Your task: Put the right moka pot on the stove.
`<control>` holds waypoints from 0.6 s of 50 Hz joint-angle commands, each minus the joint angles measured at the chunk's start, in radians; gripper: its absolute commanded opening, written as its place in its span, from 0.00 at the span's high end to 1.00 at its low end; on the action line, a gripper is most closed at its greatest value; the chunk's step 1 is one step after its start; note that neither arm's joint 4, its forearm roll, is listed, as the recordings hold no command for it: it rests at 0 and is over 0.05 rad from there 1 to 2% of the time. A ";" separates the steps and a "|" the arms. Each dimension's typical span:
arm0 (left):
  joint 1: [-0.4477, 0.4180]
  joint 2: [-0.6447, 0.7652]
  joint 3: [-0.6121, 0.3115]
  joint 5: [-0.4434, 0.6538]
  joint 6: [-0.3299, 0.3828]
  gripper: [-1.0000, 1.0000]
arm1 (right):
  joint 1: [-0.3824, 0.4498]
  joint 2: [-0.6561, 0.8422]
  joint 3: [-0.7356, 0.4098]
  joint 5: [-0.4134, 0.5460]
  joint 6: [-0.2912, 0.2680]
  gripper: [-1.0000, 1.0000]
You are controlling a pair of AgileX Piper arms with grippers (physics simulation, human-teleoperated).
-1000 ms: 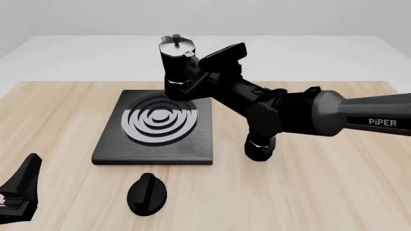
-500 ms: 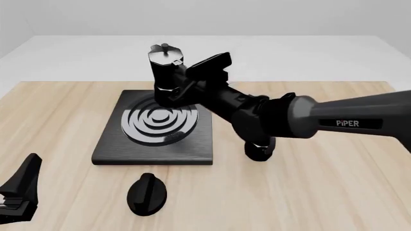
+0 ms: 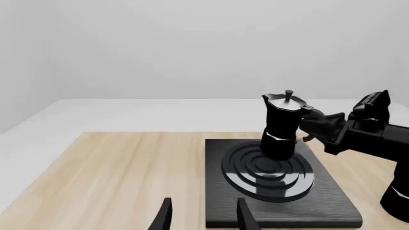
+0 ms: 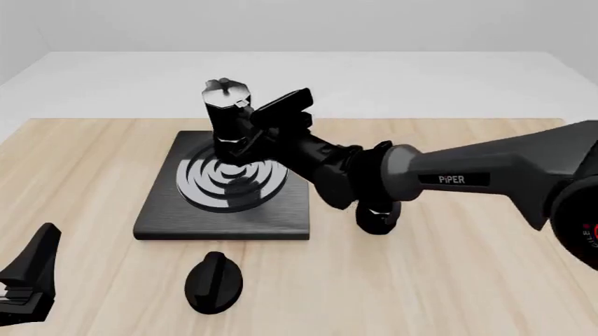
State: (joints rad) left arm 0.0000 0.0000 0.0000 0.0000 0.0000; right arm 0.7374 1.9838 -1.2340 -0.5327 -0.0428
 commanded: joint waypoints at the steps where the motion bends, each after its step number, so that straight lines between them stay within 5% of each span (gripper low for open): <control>1: 0.000 0.000 0.000 0.000 0.000 0.00 | 0.004 0.055 -0.083 -0.001 -0.006 1.00; 30: 0.000 0.000 0.000 0.000 0.000 0.00 | -0.005 0.138 -0.096 -0.018 0.011 1.00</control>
State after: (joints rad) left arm 0.0000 0.0000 0.0000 0.0000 0.0000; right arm 0.7364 2.1210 -1.3117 -0.5417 -0.0379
